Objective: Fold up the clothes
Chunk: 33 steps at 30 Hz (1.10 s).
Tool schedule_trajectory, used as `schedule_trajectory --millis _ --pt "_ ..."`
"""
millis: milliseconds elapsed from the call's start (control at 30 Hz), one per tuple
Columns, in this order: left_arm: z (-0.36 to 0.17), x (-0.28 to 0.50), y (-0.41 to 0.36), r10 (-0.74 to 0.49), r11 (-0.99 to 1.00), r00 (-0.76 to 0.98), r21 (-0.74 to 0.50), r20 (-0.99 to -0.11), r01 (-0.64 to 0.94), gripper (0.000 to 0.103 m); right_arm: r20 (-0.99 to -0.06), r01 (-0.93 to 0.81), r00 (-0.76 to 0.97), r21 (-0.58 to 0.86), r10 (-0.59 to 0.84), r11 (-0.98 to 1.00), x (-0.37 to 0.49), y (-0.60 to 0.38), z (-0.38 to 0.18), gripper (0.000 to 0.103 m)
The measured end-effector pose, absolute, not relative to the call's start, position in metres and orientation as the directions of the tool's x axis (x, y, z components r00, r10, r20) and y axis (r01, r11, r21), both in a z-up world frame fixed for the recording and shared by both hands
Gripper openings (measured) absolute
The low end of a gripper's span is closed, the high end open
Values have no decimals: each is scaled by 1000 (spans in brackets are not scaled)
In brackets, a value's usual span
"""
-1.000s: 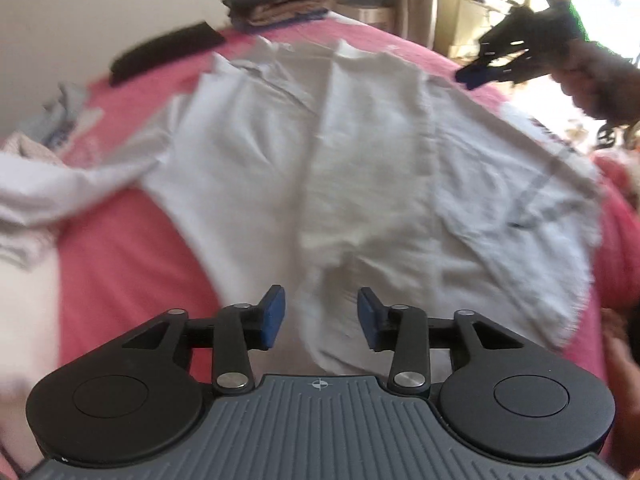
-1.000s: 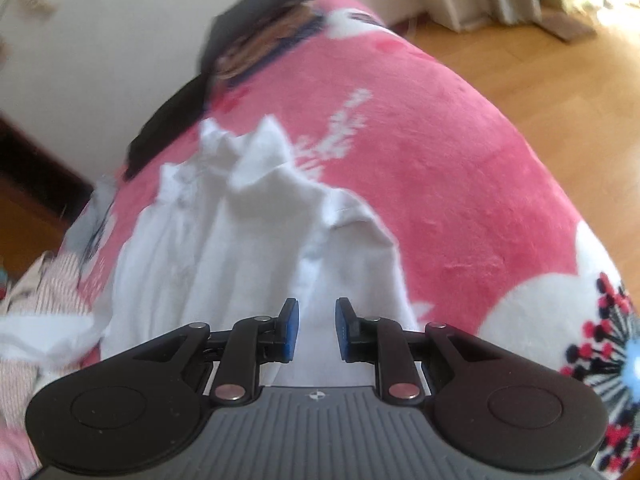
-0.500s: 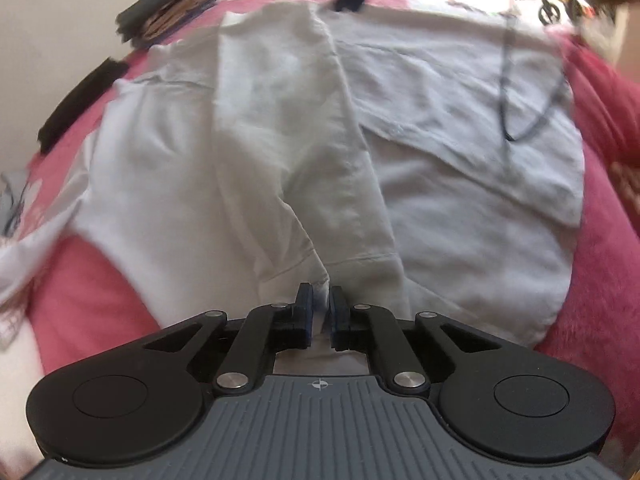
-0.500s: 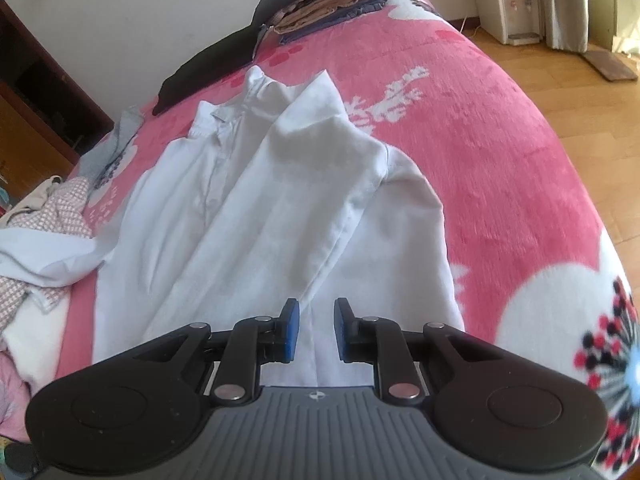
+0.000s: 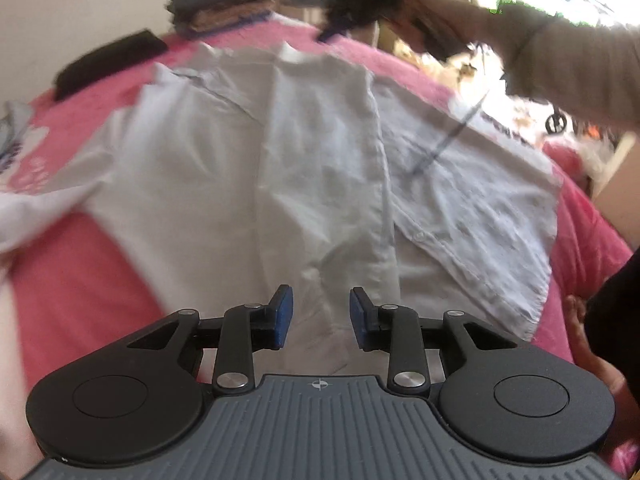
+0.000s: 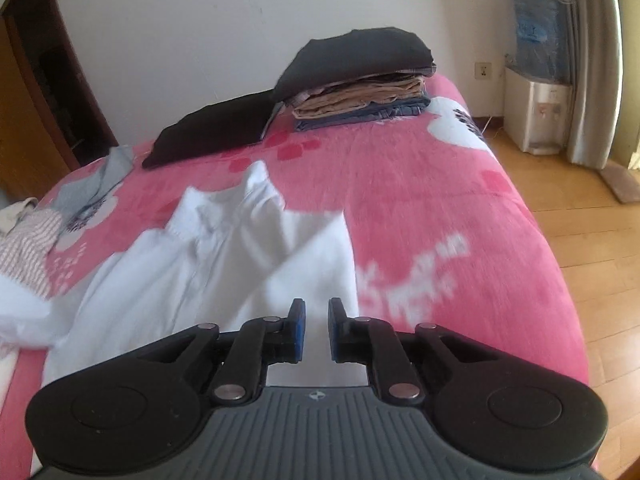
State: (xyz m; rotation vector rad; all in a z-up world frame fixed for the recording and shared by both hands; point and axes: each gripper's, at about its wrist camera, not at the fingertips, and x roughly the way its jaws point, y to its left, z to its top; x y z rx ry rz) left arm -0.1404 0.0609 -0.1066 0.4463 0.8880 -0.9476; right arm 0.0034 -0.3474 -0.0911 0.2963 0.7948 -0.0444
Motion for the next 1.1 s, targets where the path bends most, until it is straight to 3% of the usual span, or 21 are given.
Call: schedule_trajectory --millis 333,600,700,767,833,1033,1067,1100 --pt "-146 -145 42 -446 529 224 -53 -866 847 30 -797 80 593 201 116 976 80 -337 -140 9" --pt "-148 -146 41 -444 517 226 -42 -867 855 30 -732 190 681 196 14 962 105 -363 -137 9" --pt "-148 -145 41 -447 514 225 -42 -866 857 30 -704 190 708 264 54 946 100 -373 -124 10" --pt "-149 -145 41 -449 515 225 -44 -865 856 31 -699 180 712 269 63 946 98 -374 -117 15" --pt "-150 -145 41 -450 513 226 -43 -864 858 31 -711 192 702 246 42 950 102 -376 -117 38" --pt "-150 -146 40 -450 510 228 -39 -864 860 31 -773 196 622 311 128 930 129 -383 -137 39" --pt "-150 -147 40 -450 510 229 -38 -863 859 31 -780 187 613 302 129 935 133 -382 -139 37" --pt "-150 -147 40 -449 511 231 -37 -863 859 31 -785 174 608 280 121 944 137 -379 -139 29"
